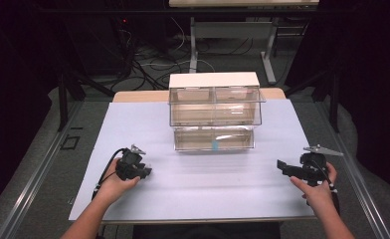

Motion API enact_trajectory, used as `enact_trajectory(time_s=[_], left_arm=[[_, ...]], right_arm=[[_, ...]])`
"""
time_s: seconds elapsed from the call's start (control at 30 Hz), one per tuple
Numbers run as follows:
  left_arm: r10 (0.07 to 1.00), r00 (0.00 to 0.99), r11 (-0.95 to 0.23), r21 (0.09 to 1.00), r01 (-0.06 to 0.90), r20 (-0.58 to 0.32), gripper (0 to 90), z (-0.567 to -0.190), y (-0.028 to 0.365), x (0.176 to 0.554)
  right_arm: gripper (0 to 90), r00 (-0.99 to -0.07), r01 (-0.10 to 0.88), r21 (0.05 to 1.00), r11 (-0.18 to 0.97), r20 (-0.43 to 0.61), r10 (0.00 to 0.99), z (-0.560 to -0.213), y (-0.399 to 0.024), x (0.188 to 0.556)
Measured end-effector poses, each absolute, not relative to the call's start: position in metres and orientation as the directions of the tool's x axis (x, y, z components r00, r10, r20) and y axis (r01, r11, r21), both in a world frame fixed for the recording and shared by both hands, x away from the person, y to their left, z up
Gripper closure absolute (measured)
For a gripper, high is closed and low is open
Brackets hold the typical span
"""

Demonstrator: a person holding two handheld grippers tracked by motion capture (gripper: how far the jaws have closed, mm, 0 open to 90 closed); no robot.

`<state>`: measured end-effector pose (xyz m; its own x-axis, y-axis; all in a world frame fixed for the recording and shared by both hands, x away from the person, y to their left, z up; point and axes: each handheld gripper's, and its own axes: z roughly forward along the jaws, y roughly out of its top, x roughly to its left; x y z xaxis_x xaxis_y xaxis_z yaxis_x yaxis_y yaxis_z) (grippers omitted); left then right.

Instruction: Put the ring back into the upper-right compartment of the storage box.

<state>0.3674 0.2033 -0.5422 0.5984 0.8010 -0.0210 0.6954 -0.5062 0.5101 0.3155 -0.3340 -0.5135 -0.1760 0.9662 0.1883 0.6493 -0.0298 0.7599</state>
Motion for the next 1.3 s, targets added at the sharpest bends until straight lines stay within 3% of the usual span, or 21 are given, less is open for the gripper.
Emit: enact_trajectory(time_s=[0.87, 1.3], left_arm=[[0.833, 0.552, -0.455, 0.521, 0.722, -0.037, 69.6, -0.5422, 0.1999, 0.3683], [0.853, 0.513, -0.396, 0.519, 0.758, -0.099, 69.6, -0.5375, 0.1999, 0.3650]], right_arm=[[8.7, -0.179, 0.645, 0.764, -0.023, 0.180, 0.967, -0.5136, -0.3362, 0.3158], [8.7, -0.179, 0.645, 0.764, -0.024, 0.181, 0.967, -0.5137, -0.3371, 0.3160]])
